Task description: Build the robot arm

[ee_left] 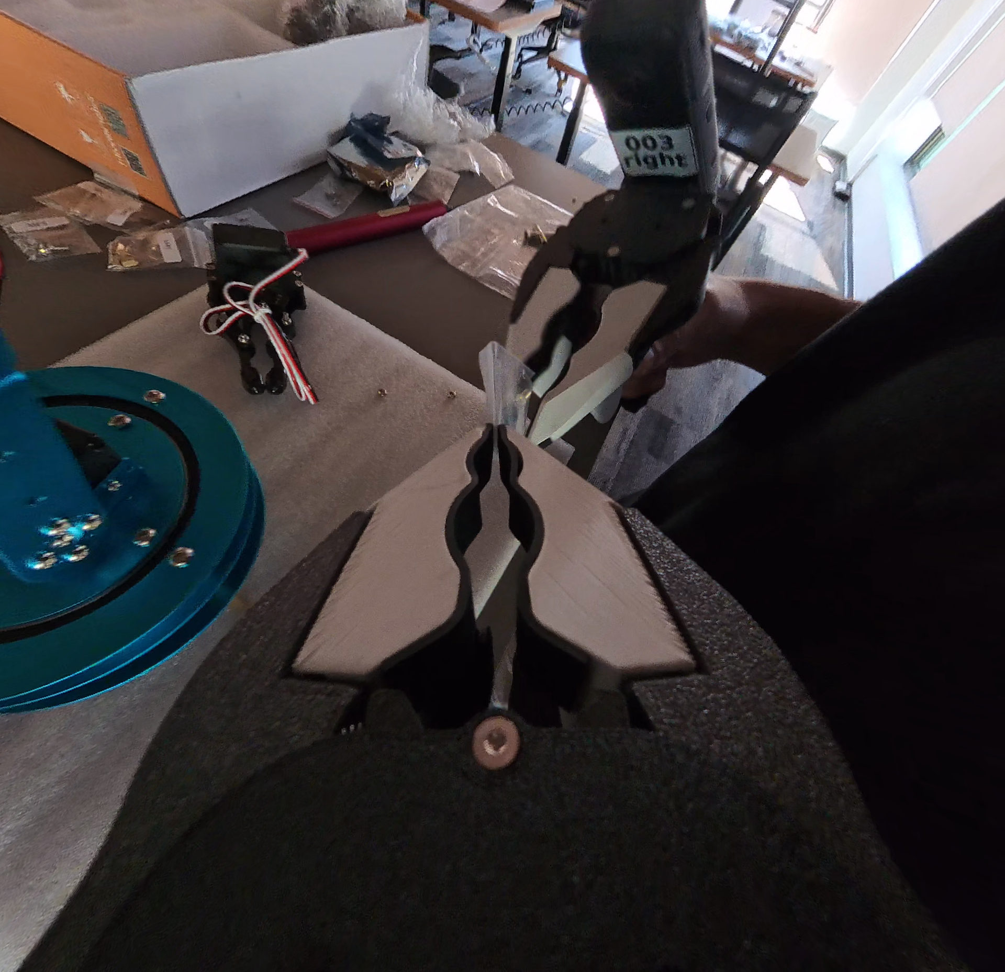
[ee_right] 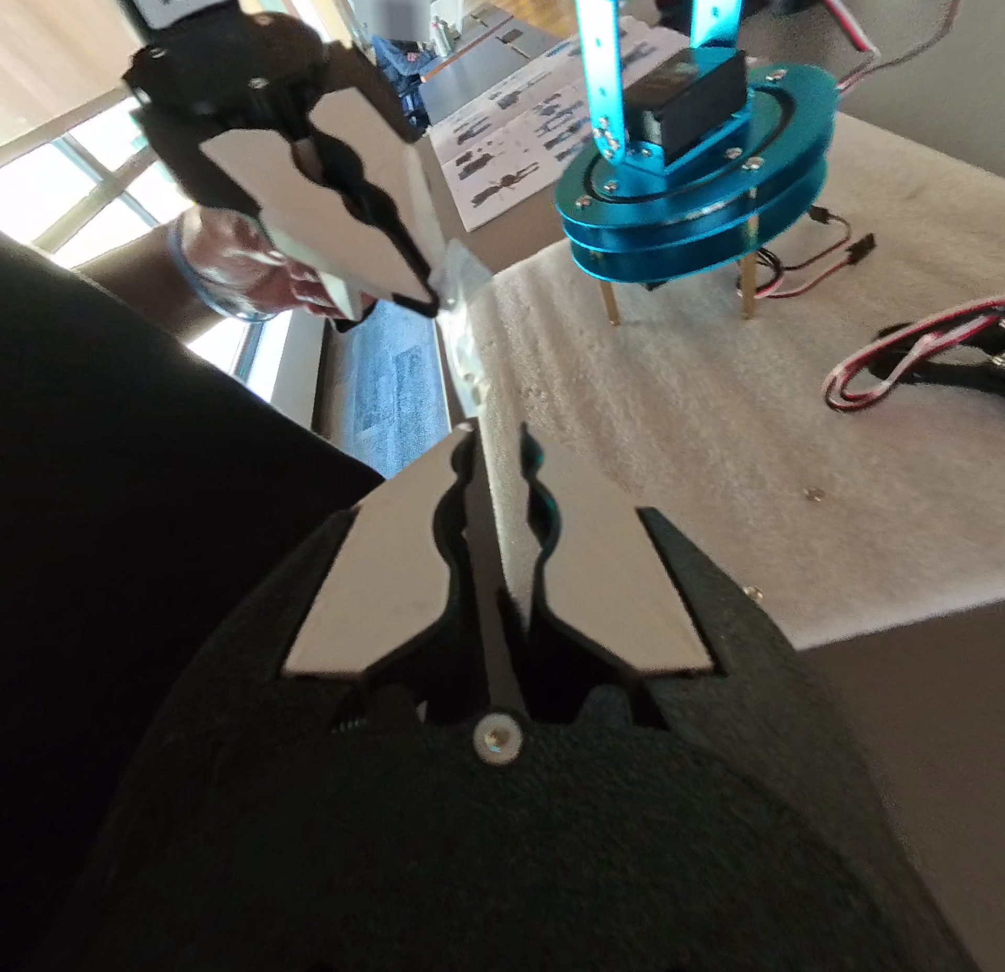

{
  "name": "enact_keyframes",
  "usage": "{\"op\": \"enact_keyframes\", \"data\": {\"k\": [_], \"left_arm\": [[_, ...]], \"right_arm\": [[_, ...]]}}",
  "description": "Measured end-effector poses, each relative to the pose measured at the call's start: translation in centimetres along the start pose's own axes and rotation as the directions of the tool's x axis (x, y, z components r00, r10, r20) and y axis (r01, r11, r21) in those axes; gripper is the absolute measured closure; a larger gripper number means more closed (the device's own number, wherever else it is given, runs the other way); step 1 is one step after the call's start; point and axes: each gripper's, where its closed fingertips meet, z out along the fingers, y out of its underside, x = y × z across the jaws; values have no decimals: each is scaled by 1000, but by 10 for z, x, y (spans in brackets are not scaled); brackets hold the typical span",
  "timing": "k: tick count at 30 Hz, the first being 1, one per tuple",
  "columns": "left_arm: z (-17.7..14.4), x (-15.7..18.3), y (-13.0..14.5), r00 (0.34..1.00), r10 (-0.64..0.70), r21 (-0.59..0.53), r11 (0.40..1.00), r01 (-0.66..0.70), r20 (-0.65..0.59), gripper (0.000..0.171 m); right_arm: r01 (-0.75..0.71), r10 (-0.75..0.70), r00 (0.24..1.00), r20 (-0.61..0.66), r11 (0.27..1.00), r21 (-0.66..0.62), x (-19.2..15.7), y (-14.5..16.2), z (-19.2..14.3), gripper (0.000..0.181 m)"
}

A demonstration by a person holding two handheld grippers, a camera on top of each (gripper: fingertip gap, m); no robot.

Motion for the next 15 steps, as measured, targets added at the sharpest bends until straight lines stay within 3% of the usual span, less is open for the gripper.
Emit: {"op": "enact_keyframes", "data": {"k": [2,11,15], "left_arm": [[-6,-6,-2,1000,-7,14,1000,7,-1,171],[-29,-27,0,1000,11,-6,1000,-11,-29,171],[-24,-18,2,995,14,-14,1000,-16,-101,171]], "right_arm": [[13,-14,1000,5,1000,29,-6,-5,4,181],[-49,57,994,-92,995,86,-1,-6,6,181],[-77,91,988,-126,991,111,2,-10,10,148]]}}
